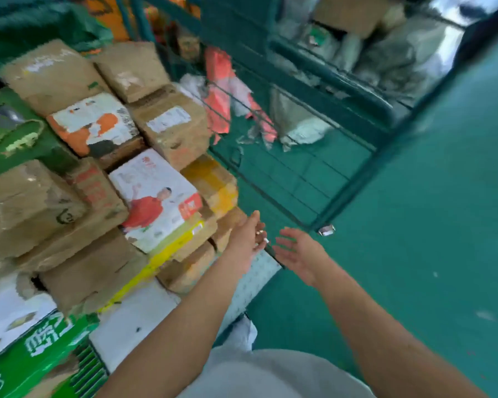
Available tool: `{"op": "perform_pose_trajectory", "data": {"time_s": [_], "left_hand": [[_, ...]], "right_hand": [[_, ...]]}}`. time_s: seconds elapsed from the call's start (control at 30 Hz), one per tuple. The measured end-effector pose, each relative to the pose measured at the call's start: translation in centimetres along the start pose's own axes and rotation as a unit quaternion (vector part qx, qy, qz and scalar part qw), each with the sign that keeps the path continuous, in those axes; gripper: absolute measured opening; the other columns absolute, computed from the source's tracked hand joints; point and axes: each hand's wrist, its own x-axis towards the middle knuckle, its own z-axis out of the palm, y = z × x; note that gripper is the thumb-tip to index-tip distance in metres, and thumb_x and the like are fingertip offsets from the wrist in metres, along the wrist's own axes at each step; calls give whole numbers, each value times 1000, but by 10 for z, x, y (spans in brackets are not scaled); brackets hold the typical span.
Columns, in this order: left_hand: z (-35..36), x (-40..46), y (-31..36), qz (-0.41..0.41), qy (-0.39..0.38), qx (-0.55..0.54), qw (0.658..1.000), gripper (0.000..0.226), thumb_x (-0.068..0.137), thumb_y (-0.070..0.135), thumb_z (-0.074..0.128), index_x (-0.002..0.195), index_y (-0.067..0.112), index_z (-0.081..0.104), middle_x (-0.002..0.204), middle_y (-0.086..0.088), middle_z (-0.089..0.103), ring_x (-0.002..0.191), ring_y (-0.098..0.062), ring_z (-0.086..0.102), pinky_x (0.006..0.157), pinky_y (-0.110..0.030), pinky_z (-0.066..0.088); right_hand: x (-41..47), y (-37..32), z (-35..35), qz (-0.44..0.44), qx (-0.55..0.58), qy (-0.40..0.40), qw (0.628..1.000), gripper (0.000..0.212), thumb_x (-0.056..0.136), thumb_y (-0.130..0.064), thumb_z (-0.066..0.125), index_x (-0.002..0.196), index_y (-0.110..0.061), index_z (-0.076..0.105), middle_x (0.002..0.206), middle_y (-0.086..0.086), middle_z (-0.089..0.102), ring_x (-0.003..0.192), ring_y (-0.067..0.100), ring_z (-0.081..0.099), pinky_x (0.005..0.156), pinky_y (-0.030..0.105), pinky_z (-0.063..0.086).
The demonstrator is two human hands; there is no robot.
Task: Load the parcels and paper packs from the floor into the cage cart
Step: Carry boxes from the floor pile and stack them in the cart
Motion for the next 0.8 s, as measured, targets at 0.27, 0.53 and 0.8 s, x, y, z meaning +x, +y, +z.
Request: {"op": "perform_pose_trajectory", "data": {"time_s": [0.27,0.53,0.8], "left_hand": [[82,-116,-165,-52,-150,214,964,20,103,41,58,103,21,61,97,4,67,81,-12,65,72,-27,55],[148,-207,-285,-82,-291,377,875,22,103,39,59,111,19,61,106,1,68,89,-15,65,79,-30,55],[190,-272,-379,-96,-366,493,784,19,104,34,57,111,17,61,106,-1,66,85,-14,63,74,-29,53]], "right_hand": [[-150,154,-167,-11,222,131,966,15,104,-27,57,110,-15,63,117,11,66,101,24,65,89,36,52],[-266,259,-281,-61,413,272,867,13,103,-23,58,108,-13,63,114,11,68,98,24,66,95,38,51],[-331,363,-328,-76,557,349,749,18,103,-21,55,116,-10,63,112,11,71,97,24,66,87,36,52]]}}
